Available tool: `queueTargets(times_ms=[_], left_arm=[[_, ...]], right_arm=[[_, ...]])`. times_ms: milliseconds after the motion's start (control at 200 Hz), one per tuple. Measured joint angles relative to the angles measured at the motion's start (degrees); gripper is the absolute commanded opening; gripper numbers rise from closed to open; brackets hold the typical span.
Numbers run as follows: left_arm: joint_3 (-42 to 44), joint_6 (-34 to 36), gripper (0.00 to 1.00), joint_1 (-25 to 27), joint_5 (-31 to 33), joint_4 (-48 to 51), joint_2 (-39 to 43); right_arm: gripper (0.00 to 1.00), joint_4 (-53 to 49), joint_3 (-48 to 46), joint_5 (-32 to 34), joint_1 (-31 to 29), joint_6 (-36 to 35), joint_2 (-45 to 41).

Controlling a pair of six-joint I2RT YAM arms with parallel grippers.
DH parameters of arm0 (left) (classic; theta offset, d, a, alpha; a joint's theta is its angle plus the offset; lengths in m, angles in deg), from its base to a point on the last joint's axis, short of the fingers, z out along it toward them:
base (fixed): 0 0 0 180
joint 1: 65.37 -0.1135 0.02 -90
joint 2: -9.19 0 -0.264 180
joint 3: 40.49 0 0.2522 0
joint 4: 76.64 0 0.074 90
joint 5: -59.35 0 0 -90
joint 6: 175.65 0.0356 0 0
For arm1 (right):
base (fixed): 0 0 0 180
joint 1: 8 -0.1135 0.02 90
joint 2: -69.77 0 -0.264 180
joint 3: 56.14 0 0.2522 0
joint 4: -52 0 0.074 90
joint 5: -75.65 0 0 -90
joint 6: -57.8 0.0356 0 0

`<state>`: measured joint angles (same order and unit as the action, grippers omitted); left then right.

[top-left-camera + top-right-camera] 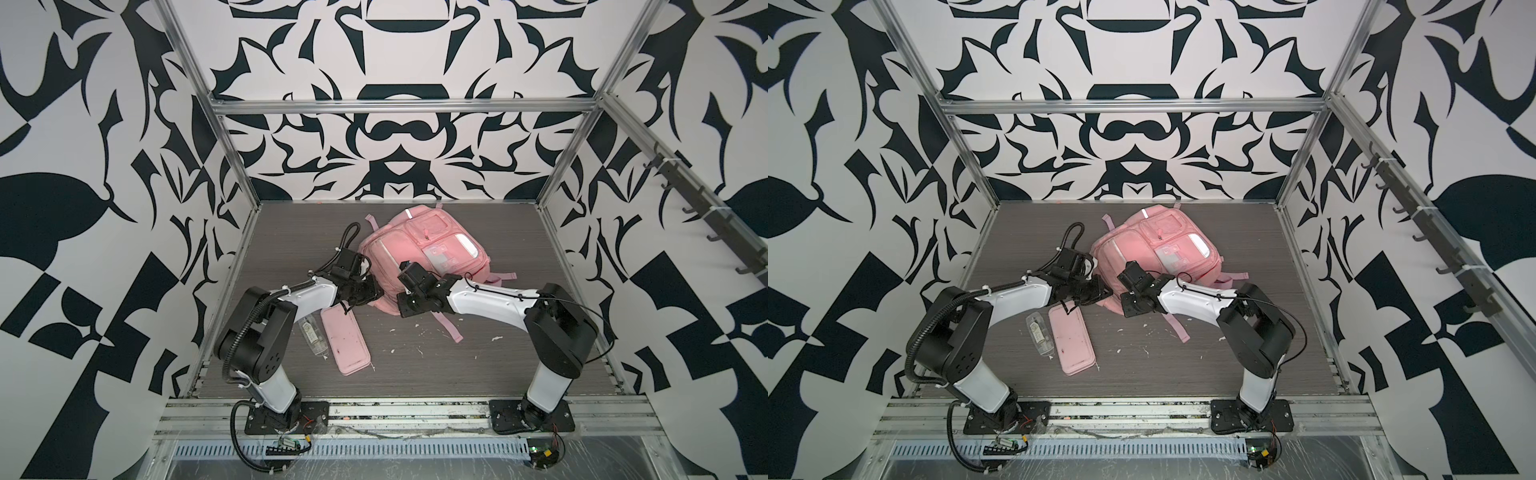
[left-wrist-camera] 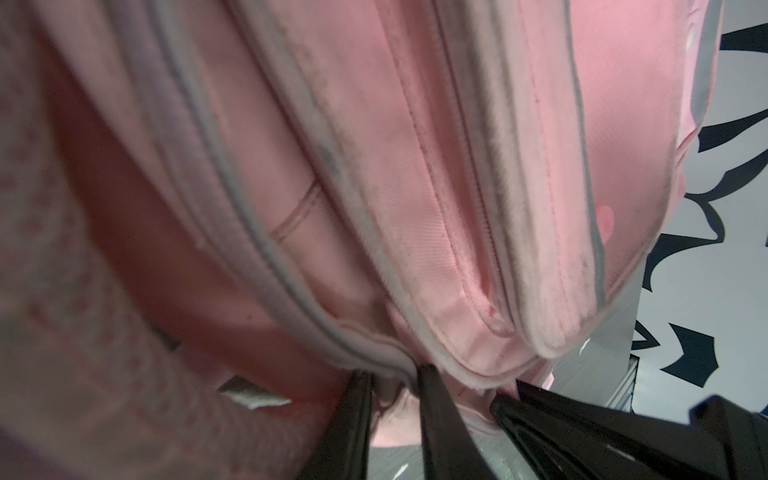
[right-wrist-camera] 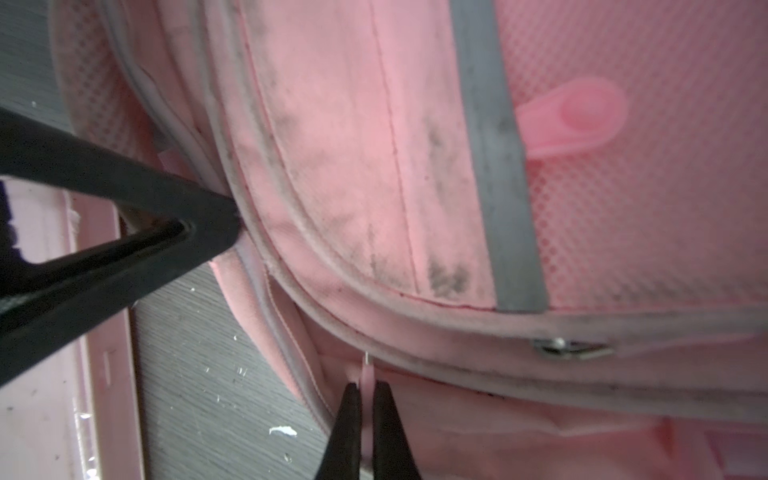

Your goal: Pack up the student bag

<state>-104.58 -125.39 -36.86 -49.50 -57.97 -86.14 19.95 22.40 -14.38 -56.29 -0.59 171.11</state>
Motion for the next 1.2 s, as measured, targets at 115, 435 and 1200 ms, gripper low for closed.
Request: queueTargets(times_ms=[115, 435, 1200], left_arm=[[0.0, -0.5, 0.23, 0.8, 0.2, -0.3, -0.2], [-0.1, -1.2, 0.23, 2.7, -0.7, -0.7, -0.7], [-5.6, 4.5, 0.41, 0.8, -1.9, 8.8, 1.0]], right_arm=[[0.0, 1.0, 0.2, -1.2, -0.2, 0.7, 0.0], [0.0, 3.2, 3.9, -2.4, -0.9, 1.4, 0.4], [0.0, 7.8, -13.9, -2.4, 4.9, 1.4, -16.3]])
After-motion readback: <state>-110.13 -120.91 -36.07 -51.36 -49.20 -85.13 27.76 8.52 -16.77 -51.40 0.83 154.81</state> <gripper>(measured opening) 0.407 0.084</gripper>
